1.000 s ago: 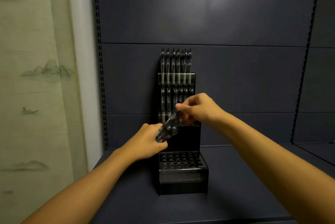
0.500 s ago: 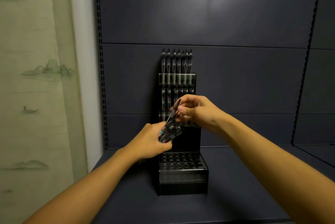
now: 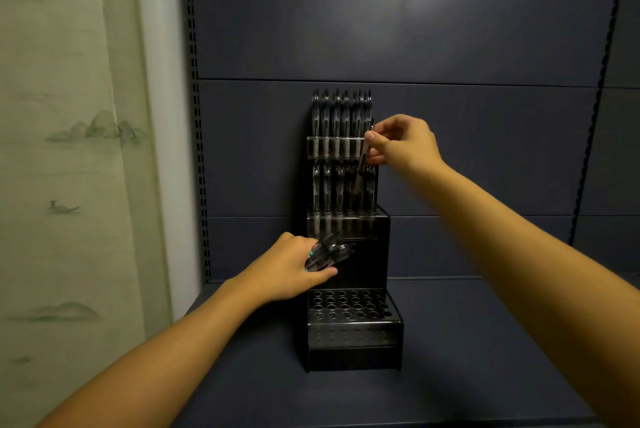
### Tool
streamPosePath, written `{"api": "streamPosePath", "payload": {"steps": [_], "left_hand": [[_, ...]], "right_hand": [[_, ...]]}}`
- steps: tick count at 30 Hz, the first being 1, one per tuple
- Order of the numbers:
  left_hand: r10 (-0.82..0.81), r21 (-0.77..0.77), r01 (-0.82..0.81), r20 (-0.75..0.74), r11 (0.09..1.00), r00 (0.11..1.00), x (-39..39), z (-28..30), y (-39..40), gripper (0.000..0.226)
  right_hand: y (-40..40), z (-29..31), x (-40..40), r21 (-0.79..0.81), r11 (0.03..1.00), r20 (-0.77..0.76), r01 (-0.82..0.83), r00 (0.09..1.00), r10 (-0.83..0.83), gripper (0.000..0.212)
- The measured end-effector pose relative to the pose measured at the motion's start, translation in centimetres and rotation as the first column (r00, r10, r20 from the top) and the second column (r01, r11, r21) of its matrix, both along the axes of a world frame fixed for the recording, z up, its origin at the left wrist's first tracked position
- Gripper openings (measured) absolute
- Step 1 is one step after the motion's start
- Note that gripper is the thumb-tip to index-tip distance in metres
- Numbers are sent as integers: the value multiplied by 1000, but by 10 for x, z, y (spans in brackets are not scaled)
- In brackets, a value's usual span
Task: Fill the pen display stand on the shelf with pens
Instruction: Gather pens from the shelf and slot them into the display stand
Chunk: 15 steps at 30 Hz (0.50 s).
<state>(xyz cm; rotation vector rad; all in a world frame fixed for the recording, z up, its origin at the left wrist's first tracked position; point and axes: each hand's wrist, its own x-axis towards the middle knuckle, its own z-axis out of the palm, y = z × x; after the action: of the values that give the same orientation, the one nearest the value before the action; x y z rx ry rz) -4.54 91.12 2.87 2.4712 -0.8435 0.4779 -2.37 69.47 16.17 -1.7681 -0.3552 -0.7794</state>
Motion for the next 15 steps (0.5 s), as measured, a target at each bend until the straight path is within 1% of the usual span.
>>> {"api": "streamPosePath", "payload": {"steps": [4, 8, 15], "left_hand": [[9, 27, -9, 0, 1000, 1000, 4, -3, 3, 30], [3, 20, -3, -5, 1000, 1000, 6, -5, 6, 28], [0, 8, 0, -2, 1000, 1000, 7, -8, 12, 27]], "right_hand": [[4, 4, 4, -65, 997, 2, 46, 999, -46, 13], [12, 0, 10, -85, 995, -46, 51, 997, -55, 17], [18, -11, 18, -127, 990, -88, 69, 993, -80, 15]]}}
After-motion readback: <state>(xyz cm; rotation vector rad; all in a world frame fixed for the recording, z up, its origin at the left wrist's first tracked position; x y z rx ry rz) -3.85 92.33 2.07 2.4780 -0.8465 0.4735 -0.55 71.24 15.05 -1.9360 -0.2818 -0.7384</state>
